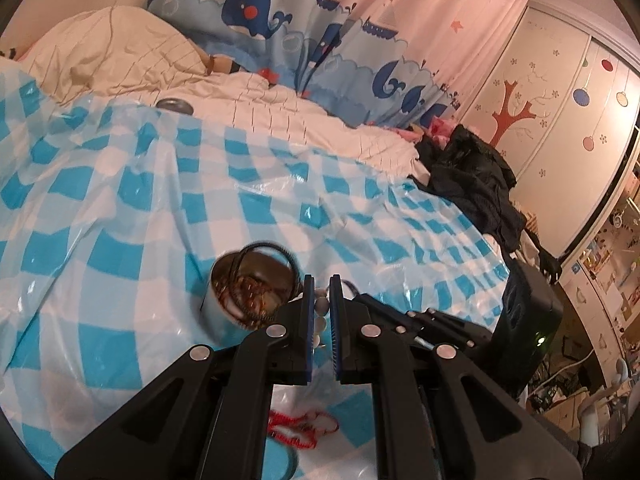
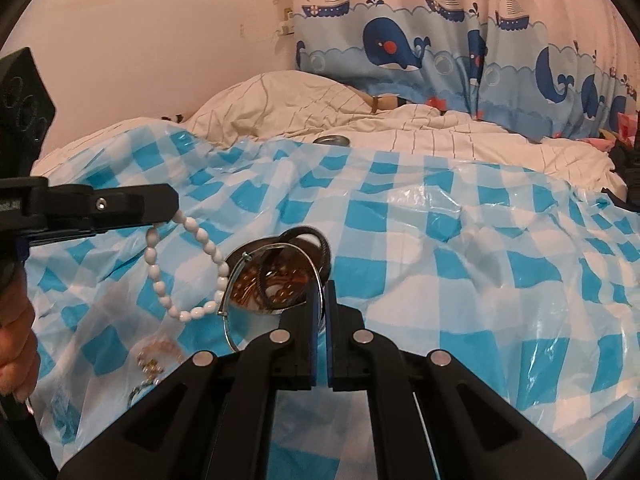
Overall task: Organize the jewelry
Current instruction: 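Carry pearl bracelet in left gripper to tin while right gripper carries bangle there, then open left gripper releasing pearls into tin while right gripper releases bangle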
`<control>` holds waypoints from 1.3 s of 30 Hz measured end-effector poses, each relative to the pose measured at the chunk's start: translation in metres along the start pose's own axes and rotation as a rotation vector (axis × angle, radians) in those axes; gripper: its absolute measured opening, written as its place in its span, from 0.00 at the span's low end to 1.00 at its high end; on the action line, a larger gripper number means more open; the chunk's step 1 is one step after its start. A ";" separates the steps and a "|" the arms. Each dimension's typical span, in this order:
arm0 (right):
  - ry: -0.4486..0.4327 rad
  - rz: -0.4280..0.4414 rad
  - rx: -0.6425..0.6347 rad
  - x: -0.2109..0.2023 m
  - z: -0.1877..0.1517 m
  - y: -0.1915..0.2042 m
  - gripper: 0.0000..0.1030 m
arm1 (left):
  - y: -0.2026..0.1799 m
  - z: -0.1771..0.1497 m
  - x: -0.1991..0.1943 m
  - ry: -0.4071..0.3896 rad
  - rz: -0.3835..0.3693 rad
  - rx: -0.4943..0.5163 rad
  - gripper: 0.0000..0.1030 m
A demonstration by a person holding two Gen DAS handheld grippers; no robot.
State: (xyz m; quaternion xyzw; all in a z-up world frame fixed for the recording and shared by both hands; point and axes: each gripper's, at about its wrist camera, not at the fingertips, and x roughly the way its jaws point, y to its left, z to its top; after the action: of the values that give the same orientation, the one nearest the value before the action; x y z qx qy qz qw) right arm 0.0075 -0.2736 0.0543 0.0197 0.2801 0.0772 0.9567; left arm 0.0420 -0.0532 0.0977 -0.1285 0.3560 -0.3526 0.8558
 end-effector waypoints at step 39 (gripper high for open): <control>0.215 0.097 -0.105 0.099 0.016 0.024 0.25 | 0.072 -0.001 0.038 0.019 0.114 -0.332 0.35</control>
State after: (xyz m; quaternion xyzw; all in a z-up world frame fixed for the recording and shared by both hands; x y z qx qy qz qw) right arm 0.0948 -0.2341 0.0166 -0.0254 0.3752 0.1395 0.9160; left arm 0.0970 -0.0283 0.0430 -0.2444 0.4243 -0.2410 0.8380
